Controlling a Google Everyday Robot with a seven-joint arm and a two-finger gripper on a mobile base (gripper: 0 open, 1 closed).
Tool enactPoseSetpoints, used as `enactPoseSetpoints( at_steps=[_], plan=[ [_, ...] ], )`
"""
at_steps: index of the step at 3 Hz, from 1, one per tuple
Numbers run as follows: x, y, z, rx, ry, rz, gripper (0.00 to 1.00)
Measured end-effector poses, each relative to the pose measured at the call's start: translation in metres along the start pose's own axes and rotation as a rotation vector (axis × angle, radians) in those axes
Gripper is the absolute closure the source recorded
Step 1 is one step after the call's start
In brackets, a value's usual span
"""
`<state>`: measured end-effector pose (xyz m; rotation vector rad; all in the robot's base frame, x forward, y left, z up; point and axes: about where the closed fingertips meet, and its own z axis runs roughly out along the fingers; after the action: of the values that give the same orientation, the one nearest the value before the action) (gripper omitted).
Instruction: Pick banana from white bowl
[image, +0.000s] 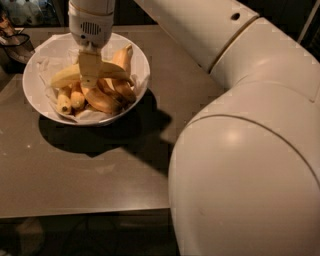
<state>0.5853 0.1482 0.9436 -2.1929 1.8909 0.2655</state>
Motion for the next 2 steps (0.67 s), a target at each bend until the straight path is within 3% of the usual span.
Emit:
enactPoseSetpoints(
  at_steps=[2],
  plan=[
    [0.0,0.0,0.0,0.0,0.0,0.0,0.99]
  ],
)
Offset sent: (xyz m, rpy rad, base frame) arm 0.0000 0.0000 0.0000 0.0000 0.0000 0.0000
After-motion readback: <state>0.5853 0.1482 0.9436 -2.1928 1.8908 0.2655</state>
